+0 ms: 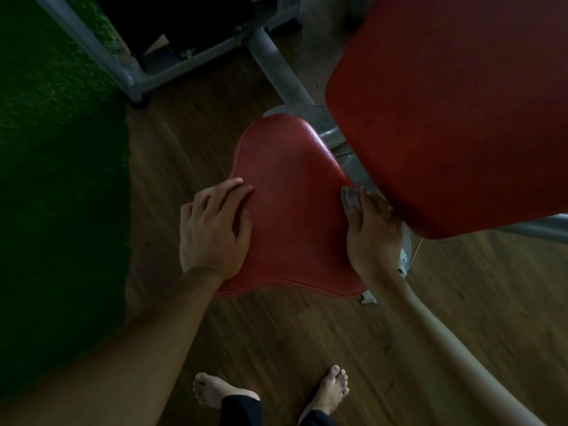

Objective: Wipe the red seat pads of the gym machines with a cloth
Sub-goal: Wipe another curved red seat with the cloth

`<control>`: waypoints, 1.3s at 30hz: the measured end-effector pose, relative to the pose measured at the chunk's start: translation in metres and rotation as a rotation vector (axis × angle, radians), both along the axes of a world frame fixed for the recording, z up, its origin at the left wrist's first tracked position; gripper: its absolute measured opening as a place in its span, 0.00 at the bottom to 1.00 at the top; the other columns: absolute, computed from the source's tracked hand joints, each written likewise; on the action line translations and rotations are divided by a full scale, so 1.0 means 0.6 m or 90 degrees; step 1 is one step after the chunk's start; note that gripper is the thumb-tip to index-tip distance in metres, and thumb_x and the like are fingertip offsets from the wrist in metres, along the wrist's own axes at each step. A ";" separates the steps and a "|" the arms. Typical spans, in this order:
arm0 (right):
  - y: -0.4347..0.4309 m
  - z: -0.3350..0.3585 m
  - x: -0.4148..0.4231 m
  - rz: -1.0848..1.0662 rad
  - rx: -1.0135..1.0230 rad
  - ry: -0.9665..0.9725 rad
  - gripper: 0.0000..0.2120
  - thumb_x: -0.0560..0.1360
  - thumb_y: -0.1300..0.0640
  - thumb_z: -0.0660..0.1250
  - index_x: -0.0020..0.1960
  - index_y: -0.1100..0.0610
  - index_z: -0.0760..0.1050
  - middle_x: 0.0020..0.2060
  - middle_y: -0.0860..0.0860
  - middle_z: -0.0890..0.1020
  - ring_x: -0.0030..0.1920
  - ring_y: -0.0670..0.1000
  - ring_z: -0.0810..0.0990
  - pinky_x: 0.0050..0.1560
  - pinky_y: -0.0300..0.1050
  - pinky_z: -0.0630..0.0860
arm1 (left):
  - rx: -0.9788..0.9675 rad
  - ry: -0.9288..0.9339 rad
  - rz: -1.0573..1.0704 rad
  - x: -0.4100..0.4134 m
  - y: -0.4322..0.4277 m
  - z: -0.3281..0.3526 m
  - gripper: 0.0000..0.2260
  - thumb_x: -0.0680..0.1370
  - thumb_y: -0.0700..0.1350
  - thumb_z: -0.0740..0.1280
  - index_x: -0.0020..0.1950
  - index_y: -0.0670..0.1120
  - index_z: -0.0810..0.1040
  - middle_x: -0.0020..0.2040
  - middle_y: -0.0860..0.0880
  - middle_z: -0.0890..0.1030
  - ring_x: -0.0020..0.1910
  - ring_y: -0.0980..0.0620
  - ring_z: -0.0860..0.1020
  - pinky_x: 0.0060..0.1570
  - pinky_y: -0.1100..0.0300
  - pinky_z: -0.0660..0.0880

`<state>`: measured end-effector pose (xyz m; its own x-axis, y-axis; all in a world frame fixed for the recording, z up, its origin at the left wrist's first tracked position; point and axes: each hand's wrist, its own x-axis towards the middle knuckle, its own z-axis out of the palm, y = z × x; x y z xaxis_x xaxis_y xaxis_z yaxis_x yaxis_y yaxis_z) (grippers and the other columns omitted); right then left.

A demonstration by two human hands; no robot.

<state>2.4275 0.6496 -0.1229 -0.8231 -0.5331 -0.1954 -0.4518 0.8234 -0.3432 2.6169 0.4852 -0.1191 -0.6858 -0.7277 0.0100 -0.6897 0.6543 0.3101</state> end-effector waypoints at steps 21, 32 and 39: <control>-0.094 0.022 -0.040 0.045 -0.012 -0.092 0.20 0.85 0.52 0.54 0.74 0.56 0.68 0.68 0.58 0.75 0.69 0.59 0.74 0.68 0.56 0.69 | 0.001 0.004 0.003 0.003 0.002 0.000 0.19 0.81 0.53 0.59 0.71 0.54 0.75 0.73 0.56 0.72 0.67 0.49 0.72 0.60 0.50 0.68; -0.107 0.032 -0.023 0.092 0.115 -0.044 0.25 0.84 0.54 0.56 0.79 0.60 0.59 0.73 0.60 0.70 0.72 0.63 0.68 0.70 0.62 0.68 | 0.007 0.014 0.006 0.001 -0.001 0.000 0.19 0.81 0.53 0.59 0.70 0.54 0.75 0.72 0.55 0.74 0.66 0.48 0.73 0.59 0.49 0.69; -0.062 0.026 0.022 0.137 0.036 0.073 0.23 0.84 0.54 0.57 0.77 0.58 0.65 0.77 0.57 0.67 0.76 0.67 0.63 0.72 0.64 0.65 | 0.017 0.024 0.013 0.002 0.000 0.001 0.19 0.82 0.53 0.58 0.71 0.54 0.75 0.72 0.55 0.74 0.66 0.49 0.73 0.59 0.50 0.70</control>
